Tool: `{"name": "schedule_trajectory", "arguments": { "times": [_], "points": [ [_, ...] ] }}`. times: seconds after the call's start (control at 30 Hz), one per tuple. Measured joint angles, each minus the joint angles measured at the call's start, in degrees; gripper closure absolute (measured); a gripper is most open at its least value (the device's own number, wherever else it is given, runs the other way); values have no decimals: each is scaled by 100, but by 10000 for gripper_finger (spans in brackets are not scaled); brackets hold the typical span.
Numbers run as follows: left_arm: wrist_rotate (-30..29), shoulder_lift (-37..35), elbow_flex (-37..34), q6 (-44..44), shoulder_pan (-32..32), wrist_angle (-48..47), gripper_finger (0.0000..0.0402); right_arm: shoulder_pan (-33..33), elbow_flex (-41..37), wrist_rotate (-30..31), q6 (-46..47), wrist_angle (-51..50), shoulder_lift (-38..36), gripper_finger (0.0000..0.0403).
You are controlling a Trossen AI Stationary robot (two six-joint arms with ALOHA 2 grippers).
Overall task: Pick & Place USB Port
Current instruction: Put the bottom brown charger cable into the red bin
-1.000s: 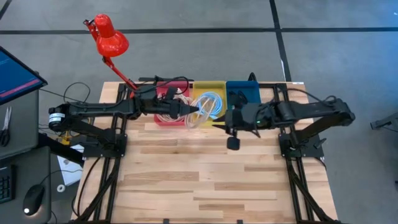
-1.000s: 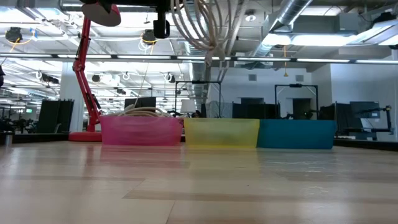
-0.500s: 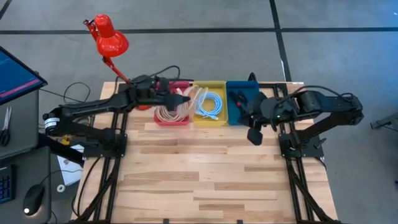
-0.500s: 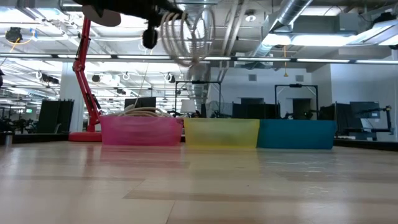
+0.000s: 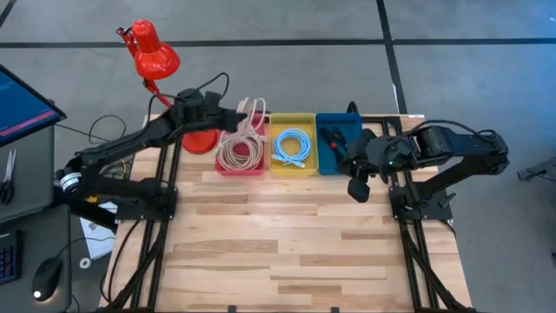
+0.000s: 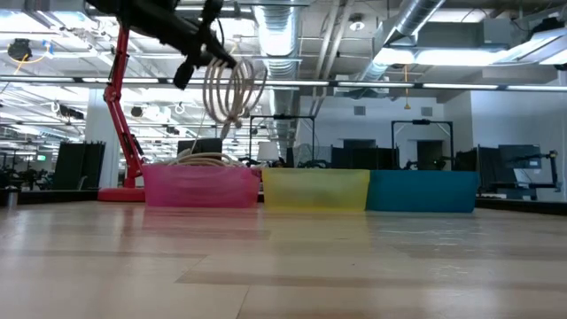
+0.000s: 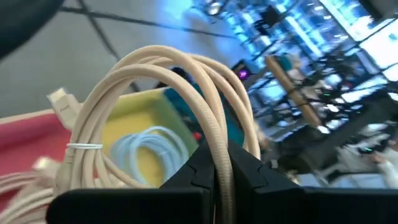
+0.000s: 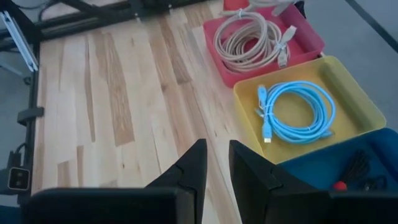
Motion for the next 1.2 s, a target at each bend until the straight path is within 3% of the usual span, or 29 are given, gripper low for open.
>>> {"name": "schedule_trajectory", "arguments": {
  "times": [0.3,0.5,0.67,0.87,1.2],
  "points": [
    [-89,952,-2,146,349,-33,387,-7,-3,6,-13,-24,120,343],
    [-606,1550,0,161,353,-8,387,-5,-4,6,2,-23,132,343],
    [-986,1821,0,199,353,-38,387,-4,-4,6,100,-23,138,343],
    [-991,1917,0,189,350,-37,384,-4,-4,6,109,-23,138,343],
    [-959,1897,0,136,333,-35,311,-5,-4,4,109,-23,138,343]
  ]
}}
